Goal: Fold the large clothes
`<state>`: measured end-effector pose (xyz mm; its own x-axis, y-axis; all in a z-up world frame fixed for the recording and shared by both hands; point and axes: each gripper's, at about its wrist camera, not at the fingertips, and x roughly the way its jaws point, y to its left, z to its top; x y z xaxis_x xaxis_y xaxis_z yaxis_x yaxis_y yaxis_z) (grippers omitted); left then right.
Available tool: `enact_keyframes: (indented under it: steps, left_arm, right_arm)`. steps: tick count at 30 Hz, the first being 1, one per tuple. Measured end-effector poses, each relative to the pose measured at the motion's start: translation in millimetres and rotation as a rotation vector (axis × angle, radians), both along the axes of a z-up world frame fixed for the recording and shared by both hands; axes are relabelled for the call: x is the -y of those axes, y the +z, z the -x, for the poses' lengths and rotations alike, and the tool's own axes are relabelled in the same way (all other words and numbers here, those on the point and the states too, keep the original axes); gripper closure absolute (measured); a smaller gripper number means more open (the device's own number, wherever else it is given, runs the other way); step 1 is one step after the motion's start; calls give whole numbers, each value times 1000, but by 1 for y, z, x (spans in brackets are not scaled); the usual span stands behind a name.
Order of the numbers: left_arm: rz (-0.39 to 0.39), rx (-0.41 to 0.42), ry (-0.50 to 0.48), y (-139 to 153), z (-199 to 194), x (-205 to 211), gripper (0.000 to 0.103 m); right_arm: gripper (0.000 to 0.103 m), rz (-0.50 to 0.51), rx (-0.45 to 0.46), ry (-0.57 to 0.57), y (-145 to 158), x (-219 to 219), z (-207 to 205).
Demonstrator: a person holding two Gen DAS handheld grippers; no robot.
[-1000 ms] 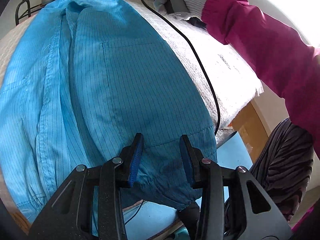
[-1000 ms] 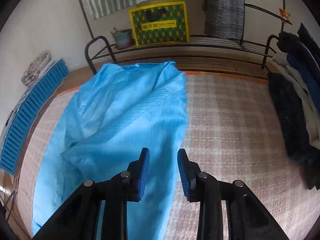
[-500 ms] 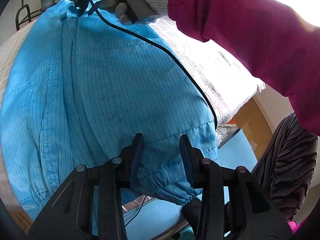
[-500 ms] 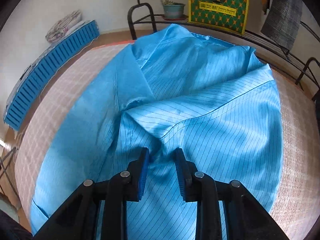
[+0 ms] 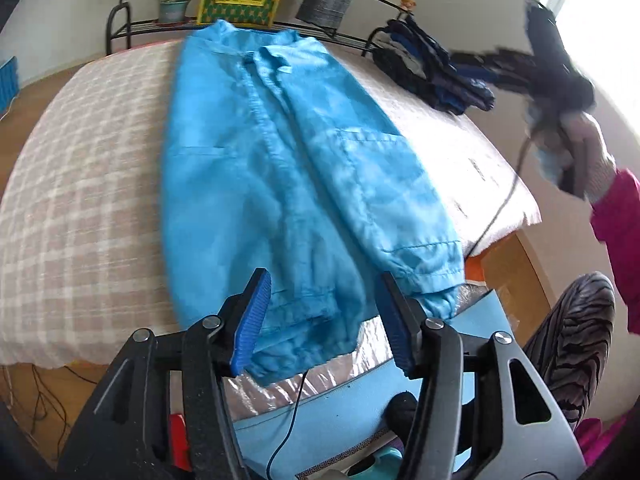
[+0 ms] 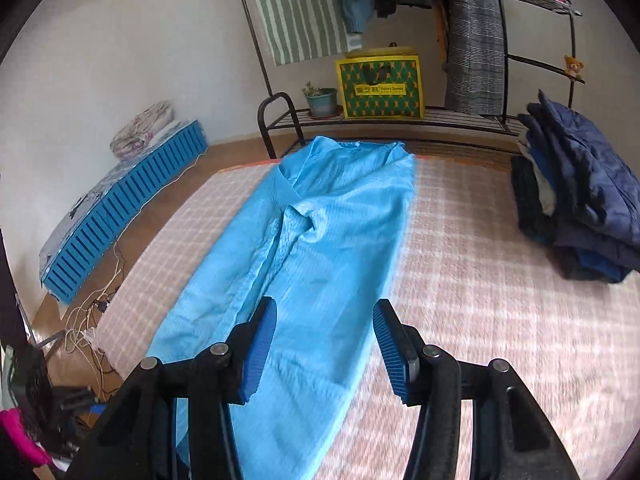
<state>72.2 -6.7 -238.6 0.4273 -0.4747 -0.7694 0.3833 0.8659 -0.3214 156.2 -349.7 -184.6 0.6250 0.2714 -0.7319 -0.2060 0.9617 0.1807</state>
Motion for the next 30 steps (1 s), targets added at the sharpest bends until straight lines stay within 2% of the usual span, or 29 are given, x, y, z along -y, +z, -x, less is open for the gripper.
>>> enact_keyframes:
  steps: [4, 6, 9, 12, 13, 14, 16, 18, 19, 21, 22, 23, 25, 27, 30]
  left_arm:
    - [9, -71, 185, -16, -25, -55, 42]
    - [54, -136, 253, -29, -35, -76, 42]
    - [104, -228, 255, -50, -42, -85, 42]
    - [122, -296, 229, -64, -42, -79, 42]
    - [125, -305, 222, -66, -41, -76, 48]
    - [119, -305, 213, -67, -41, -72, 67]
    - [97, -296, 192, -68, -39, -64, 85]
    - [55, -263, 195, -66, -34, -58, 86]
    - [28, -245, 190, -64, -30, -56, 86]
    - [-75, -177, 196, -54, -18, -50, 84]
    - [-124, -131, 205, -48, -11, -48, 74]
    - [-139, -81, 209, -40, -3, -47, 63]
    - [-116, -10, 185, -24, 12, -41, 60]
    - [-108, 20, 100, -16, 21, -21, 56]
    - [-158, 62, -4, -15, 25, 14, 43]
  right_arm:
    - [48, -77, -154, -36, -47, 8, 47]
    - [48, -100, -228, -38, -75, 5, 62]
    - [48, -114, -308, -11, -109, -7, 71]
    - [50, -87, -355, 38, -128, -25, 72]
    - [52, -71, -359, 53, -130, -32, 72]
    - [53, -61, -363, 67, -133, -37, 71]
    - [62, -17, -351, 79, -133, -45, 69]
    - [73, 17, -345, 77, -134, -48, 68]
    - [73, 14, -345, 73, -134, -47, 66]
    - [73, -6, -348, 67, -133, -45, 65]
    - [72, -11, -348, 67, -132, -44, 65]
    - [71, -16, -345, 65, -131, -43, 65]
    - [69, -29, -339, 58, -130, -41, 67]
    - [68, -40, -347, 52, -131, -39, 68]
    - [66, -59, -359, 48, -133, -41, 65]
